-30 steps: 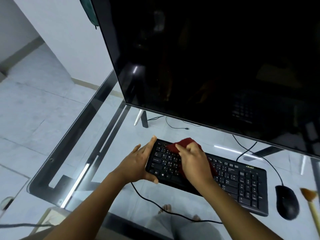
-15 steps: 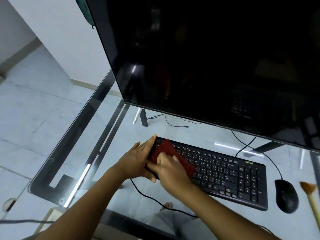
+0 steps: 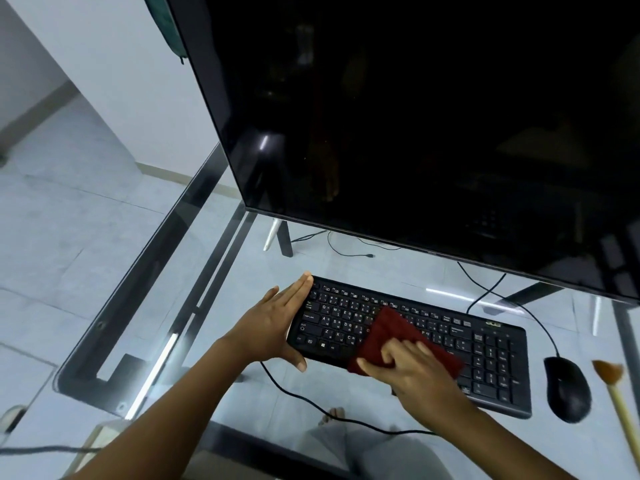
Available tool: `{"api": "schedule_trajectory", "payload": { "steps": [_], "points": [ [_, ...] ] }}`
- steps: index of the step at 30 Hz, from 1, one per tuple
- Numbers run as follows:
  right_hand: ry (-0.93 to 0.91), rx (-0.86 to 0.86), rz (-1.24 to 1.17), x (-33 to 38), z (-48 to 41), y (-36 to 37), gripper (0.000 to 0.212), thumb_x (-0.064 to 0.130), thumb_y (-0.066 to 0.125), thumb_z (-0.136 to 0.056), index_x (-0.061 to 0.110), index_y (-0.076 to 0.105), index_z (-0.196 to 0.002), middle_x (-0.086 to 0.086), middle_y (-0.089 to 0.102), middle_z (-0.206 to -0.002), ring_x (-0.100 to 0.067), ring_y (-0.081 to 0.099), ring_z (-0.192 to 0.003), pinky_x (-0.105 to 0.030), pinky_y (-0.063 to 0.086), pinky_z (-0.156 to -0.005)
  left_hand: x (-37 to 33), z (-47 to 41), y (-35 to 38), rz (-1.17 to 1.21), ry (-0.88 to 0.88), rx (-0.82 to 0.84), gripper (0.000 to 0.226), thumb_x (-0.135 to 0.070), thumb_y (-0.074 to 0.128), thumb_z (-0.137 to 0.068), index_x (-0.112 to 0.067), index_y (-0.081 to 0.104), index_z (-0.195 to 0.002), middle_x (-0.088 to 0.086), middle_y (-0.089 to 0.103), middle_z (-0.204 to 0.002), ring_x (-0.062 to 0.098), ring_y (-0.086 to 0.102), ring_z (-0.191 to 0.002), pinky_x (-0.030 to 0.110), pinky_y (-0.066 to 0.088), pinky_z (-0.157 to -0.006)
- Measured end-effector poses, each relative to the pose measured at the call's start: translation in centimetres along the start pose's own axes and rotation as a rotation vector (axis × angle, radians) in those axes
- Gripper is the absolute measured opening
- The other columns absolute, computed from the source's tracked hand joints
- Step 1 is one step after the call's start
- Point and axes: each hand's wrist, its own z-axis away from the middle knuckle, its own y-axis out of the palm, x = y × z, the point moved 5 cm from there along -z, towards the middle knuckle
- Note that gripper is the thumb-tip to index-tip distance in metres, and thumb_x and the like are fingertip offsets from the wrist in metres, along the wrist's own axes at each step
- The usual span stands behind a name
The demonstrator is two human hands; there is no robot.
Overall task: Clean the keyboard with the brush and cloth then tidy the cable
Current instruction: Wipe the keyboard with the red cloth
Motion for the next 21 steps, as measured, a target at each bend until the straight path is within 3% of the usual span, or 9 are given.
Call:
{"api": "schedule_trajectory", "payload": {
  "steps": [3,6,9,13,17,21],
  "points": [
    [-0.015,-0.044,-0.07,2.6,-2.2,0.7,0.072,0.002,0.084,-0.058,0.034,0.065,-0.12,0.003,0.047,-0.079,-0.015,0.046,-0.066,-0.028,0.037,-0.06,0.2,0.1,0.2,-0.008,0.005,-0.007,0.147,-0.079,0.07,-0.049,-0.018,-0.017,-0.151,-0.005,-0.014,-0.16,0.009,-0.002,-0.147,0.033,0.001,-0.118],
    [-0.052,-0.136,-0.119,5.9,-5.6,1.1,0.057,0.008,0.076,-0.067,0.028,0.064,-0.119,0.002,0.045,-0.08,-0.016,0.045,-0.066,-0.028,0.033,-0.06,-0.1,0.0,0.1,-0.029,0.025,-0.025,0.148,-0.076,0.073,-0.049,-0.016,-0.015,-0.151,-0.004,-0.013,-0.159,0.005,-0.003,-0.144,0.025,-0.002,-0.115],
    [-0.064,-0.139,-0.135,6.6,-6.5,0.7,0.058,0.008,0.073,-0.07,0.027,0.061,-0.123,0.001,0.045,-0.081,-0.016,0.045,-0.066,-0.027,0.028,-0.061,0.1,-0.1,-0.1,0.006,0.017,-0.027,0.145,-0.078,0.072,-0.052,-0.019,-0.016,-0.151,-0.007,-0.01,-0.16,0.002,-0.002,-0.144,0.031,0.0,-0.117],
    [0.17,-0.168,-0.206,0.3,-3.4,-0.3,0.034,0.018,0.063,-0.088,0.029,0.064,-0.121,0.004,0.046,-0.081,-0.015,0.047,-0.066,-0.023,0.037,-0.06,0.4,-0.2,-0.3,0.037,-0.005,-0.004,0.138,-0.085,0.063,-0.057,-0.025,-0.02,-0.15,-0.009,-0.005,-0.16,0.002,-0.002,-0.146,0.042,-0.002,-0.12],
    [0.405,-0.217,-0.275,-2.4,-1.2,-0.2,0.048,0.003,0.077,-0.076,0.024,0.067,-0.119,0.002,0.048,-0.078,-0.016,0.048,-0.057,-0.025,0.05,-0.053,0.5,-0.3,0.0,0.059,-0.009,0.0,0.137,-0.081,0.066,-0.059,-0.027,-0.022,-0.149,-0.01,-0.005,-0.161,0.002,-0.003,-0.146,0.041,-0.004,-0.12],
    [0.223,-0.189,-0.27,4.0,-5.6,1.0,0.049,0.007,0.069,-0.076,0.029,0.063,-0.12,0.002,0.06,-0.089,-0.02,0.057,-0.073,-0.028,0.048,-0.063,0.4,-0.3,0.0,0.071,-0.006,0.003,0.139,-0.08,0.067,-0.056,-0.025,-0.021,-0.15,-0.009,-0.005,-0.16,0.002,-0.002,-0.146,0.039,-0.004,-0.119]
  ]
}}
